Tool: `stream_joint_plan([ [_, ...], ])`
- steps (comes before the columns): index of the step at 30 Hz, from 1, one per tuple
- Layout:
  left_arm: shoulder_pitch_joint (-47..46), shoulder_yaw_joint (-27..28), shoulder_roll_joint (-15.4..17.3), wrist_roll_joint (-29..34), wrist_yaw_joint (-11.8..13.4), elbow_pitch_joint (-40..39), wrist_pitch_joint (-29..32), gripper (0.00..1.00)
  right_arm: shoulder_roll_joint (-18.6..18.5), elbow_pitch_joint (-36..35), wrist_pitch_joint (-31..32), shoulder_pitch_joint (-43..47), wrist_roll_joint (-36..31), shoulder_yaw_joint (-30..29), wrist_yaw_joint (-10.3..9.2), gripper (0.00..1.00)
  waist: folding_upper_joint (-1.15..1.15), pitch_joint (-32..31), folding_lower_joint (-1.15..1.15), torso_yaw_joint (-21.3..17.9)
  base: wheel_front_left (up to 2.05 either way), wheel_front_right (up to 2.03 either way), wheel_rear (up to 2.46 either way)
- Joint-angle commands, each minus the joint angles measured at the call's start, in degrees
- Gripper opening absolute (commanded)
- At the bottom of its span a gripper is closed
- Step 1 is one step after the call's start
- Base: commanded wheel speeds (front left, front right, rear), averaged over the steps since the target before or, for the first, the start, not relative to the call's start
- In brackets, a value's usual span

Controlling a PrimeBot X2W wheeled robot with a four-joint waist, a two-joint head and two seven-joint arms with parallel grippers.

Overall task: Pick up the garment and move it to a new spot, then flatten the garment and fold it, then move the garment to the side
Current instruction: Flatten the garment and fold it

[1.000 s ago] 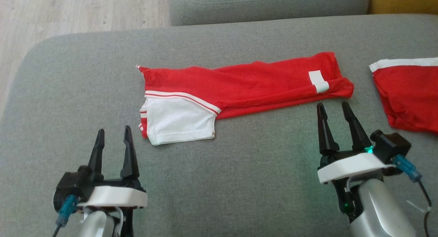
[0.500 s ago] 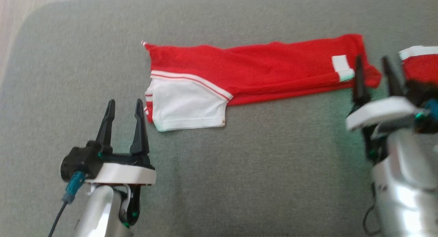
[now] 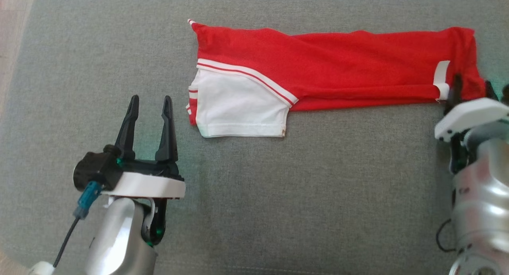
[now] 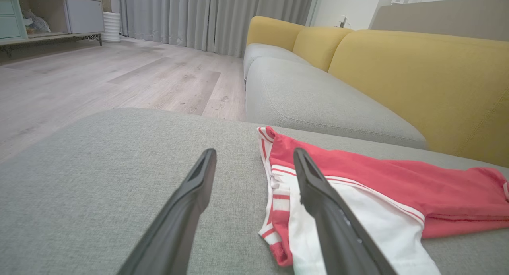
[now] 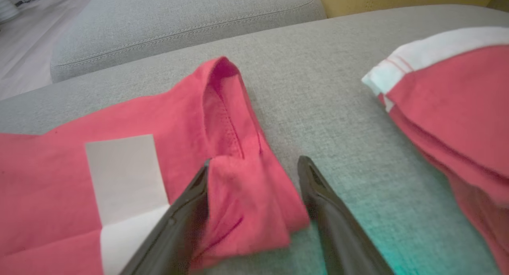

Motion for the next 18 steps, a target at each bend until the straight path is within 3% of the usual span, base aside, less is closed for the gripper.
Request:
stream_joint_plan([
  [1, -1.6, 2.0, 0.3, 0.8, -0.3, -1.5, -0.2, 1.00, 0.3, 1.9, 0.3, -1.9, -1.4, 1.2, -0.05, 1.00, 0.00, -0.2, 0.00, -0.1, 0.00, 0.00, 0.00],
  [3, -1.7, 2.3, 0.2, 0.9, -0.4, -1.4, -0.2, 1.00, 0.3, 5.2, -0.6, -2.8, -1.9, 1.8, -0.05, 0.00, 0.00, -0.6, 0.00, -0.4, 0.00, 0.00, 0.00],
  [7, -1.0, 3.1, 0.2, 1.2, -0.4, -1.4, -0.2, 1.00, 0.3, 7.7, -4.4, -4.0, -3.1, 2.4, -0.05, 0.00, 0.00, -2.2, 0.00, -1.9, 0.00, 0.00, 0.00],
  [18, 2.2, 4.3, 0.2, 1.4, -0.6, -1.6, -0.2, 1.00, -2.9, -0.4, -6.0, -1.0, -9.9, -4.5, -0.05, 0.00, 0.00, -8.8, 0.00, -5.7, 0.00, 0.00, 0.00],
])
